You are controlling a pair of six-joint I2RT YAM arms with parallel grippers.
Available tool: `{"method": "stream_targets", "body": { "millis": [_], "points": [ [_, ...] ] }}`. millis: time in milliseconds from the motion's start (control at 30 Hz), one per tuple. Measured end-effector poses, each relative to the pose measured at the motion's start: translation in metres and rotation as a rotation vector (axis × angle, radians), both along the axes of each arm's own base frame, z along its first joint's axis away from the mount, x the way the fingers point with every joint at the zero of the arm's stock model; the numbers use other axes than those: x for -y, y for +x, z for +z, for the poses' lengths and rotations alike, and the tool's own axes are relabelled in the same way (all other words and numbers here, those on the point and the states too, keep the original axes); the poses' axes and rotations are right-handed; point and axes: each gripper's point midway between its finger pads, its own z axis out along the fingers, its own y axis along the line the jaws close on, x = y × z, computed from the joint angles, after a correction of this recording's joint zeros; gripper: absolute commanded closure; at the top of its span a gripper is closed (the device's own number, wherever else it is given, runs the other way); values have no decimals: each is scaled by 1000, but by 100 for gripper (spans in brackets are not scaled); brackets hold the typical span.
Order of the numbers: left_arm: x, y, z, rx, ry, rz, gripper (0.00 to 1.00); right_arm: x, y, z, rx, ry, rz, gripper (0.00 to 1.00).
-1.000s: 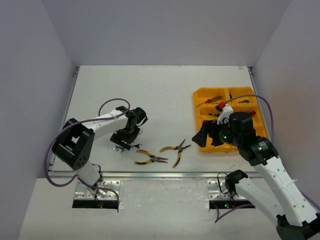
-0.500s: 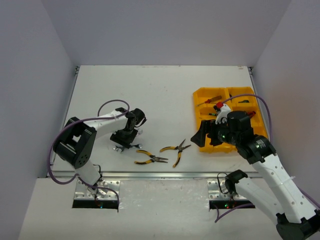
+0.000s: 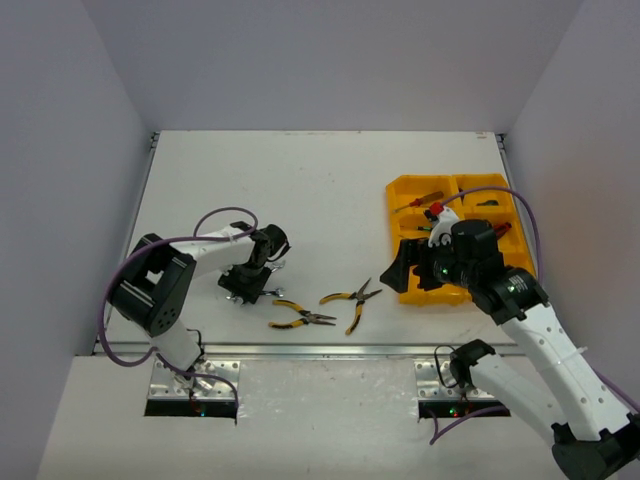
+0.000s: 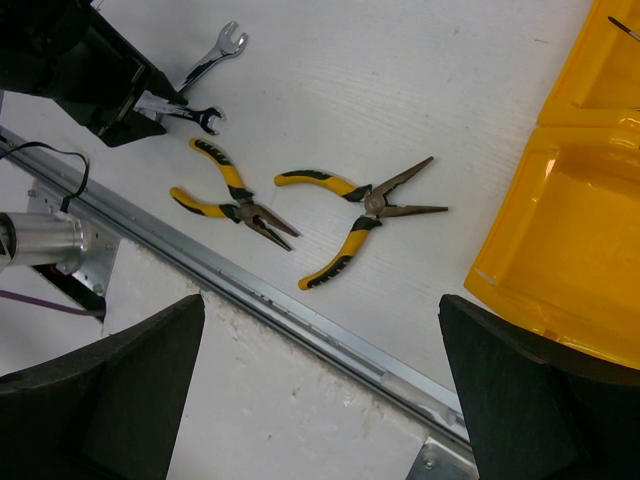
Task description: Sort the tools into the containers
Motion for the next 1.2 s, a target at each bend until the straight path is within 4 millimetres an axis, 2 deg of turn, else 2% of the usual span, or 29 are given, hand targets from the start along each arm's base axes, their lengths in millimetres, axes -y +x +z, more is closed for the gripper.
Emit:
{"method": "stream_targets", "body": {
  "millis": [133, 200, 267, 300, 833, 933, 1000, 1200],
  "points": [
    [0, 1, -1, 7, 1, 7, 71, -1, 1, -1, -3, 1, 2, 1],
    [0, 3, -1, 13, 1, 11, 88, -1, 1, -1, -4, 1, 3, 1],
    [1, 4, -1, 16, 0, 15, 98, -2, 1, -1, -5, 2, 4, 1],
    [1, 4, -1, 17, 0, 15, 100, -2, 1, -1, -5, 2, 4, 1],
    [1, 8, 4, 44, -8, 0, 100, -1, 1, -1, -4, 2, 3, 1],
    [2, 16, 18, 89, 1, -20, 100, -1, 1, -1, -4, 1, 2, 1],
    [6, 29, 36, 154, 18, -47, 100, -1, 2, -1, -3, -2, -1, 1],
    [48, 62, 103, 368, 18, -178, 100, 8, 6, -4, 1, -39, -44, 1]
  ]
}}
